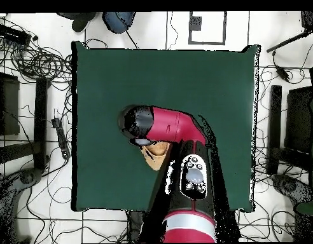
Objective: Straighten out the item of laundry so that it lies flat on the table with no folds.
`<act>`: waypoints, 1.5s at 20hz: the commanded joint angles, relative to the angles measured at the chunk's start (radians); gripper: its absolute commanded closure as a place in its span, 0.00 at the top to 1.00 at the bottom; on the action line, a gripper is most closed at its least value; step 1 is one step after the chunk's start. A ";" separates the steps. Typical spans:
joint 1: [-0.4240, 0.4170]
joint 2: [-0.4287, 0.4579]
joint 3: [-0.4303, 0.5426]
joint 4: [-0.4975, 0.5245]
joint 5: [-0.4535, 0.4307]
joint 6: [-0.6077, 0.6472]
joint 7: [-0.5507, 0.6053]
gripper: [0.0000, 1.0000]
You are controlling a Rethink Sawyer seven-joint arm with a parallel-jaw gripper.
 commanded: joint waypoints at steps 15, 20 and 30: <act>0.037 0.088 0.074 0.076 0.060 0.001 0.240 0.00; 0.037 0.084 0.071 0.077 0.054 -0.008 0.232 1.00; 0.049 0.054 0.082 0.178 0.089 -0.054 0.265 1.00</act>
